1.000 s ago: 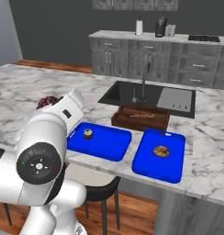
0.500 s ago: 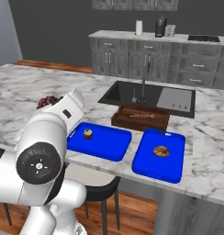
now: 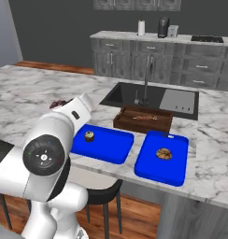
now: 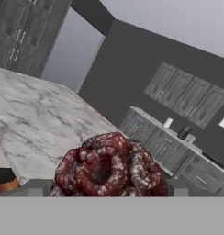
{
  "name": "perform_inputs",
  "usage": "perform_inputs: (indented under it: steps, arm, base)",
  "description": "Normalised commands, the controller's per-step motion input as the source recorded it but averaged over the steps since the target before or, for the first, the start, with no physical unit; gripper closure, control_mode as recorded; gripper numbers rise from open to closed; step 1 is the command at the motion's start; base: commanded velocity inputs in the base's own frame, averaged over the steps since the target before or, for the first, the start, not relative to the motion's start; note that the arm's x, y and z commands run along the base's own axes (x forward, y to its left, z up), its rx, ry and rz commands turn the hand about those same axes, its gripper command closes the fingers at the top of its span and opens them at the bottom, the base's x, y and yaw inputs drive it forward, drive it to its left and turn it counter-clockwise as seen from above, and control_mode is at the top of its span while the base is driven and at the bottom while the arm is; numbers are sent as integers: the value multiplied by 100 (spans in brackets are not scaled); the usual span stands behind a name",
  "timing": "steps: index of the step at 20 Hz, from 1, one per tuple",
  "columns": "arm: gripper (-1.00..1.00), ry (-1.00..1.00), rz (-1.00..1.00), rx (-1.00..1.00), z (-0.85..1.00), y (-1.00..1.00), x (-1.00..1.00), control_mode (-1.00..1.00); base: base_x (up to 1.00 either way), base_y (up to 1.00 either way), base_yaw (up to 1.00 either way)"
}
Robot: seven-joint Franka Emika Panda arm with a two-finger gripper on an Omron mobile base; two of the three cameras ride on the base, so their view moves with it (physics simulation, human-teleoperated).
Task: Take the cake and cupcake from the fridge and place them on the empty tray on the dining counter.
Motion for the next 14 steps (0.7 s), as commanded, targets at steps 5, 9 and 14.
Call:
perform_inputs:
  steps: [5,9,14]
  arm:
    - [100,15,0,3,-36,-2,62,-100]
    - [100,13,0,24,-33,-10,28,-100]
    - [100,12,0,38,-39,-18,9,-100]
  base:
    - [0,0,0]
    - [0,0,0]
    - [0,0,0]
